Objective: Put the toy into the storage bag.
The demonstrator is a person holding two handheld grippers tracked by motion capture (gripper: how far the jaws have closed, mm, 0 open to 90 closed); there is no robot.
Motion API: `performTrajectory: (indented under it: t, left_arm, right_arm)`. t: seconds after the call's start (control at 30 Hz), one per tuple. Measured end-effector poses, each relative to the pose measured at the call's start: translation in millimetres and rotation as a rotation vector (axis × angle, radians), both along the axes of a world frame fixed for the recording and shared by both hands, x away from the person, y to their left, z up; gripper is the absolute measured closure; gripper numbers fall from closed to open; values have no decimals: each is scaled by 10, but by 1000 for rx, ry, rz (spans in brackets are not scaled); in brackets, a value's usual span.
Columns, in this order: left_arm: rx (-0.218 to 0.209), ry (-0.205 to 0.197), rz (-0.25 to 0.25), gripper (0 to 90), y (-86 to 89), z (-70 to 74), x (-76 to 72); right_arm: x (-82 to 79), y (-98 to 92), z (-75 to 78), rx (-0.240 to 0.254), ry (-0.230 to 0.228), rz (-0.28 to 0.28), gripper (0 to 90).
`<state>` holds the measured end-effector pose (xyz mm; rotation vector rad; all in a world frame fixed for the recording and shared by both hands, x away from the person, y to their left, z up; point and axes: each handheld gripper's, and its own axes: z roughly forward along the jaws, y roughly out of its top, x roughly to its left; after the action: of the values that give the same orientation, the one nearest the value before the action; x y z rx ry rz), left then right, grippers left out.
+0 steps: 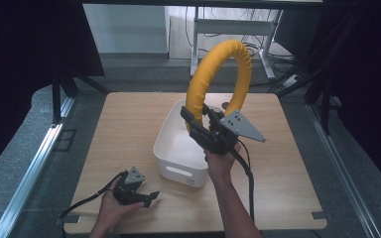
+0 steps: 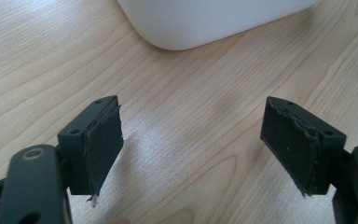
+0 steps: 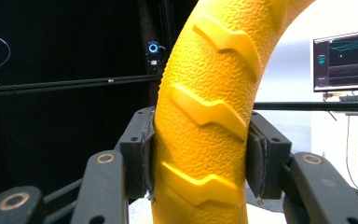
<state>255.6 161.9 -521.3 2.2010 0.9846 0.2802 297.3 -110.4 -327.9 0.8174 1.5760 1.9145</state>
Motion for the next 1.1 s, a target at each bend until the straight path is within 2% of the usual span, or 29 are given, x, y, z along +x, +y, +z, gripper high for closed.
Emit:
performTrajectory:
  t: [0.13,0.17,0.23,0.27,0.33,0.37,0.63,0.77,0.8,1.1]
  left_arm:
    - [-2,0,-1,208,1,0,1]
    - [-2,1,-1,208,0,-2,2]
    - [-1,0,-2,208,-1,-3,2]
    - [-2,0,-3,207,0,-2,1]
    - [-4,0,-2,207,2,3,0]
    - [-4,-1,-2,208,5,5,0]
    - [-3,0,-6,207,3,2,1]
    - [-3,0,-4,207,3,3,2]
    - [-5,1,-6,208,3,2,2]
    - [-5,0,-3,208,3,4,-1]
  right_arm:
    - [20,69,-20,2,8,13,505]
    - [28,63,-23,-18,11,31,505]
    - [36,78,-29,-17,9,28,505]
    - [43,118,-38,-3,13,8,505]
    - [52,143,-44,5,17,12,505]
    - [60,132,-44,-14,16,38,505]
    - [77,215,-60,-8,28,45,505]
    - [84,237,-67,-5,29,43,505]
    - [87,274,-74,13,28,28,505]
    - [90,354,-92,15,29,30,504]
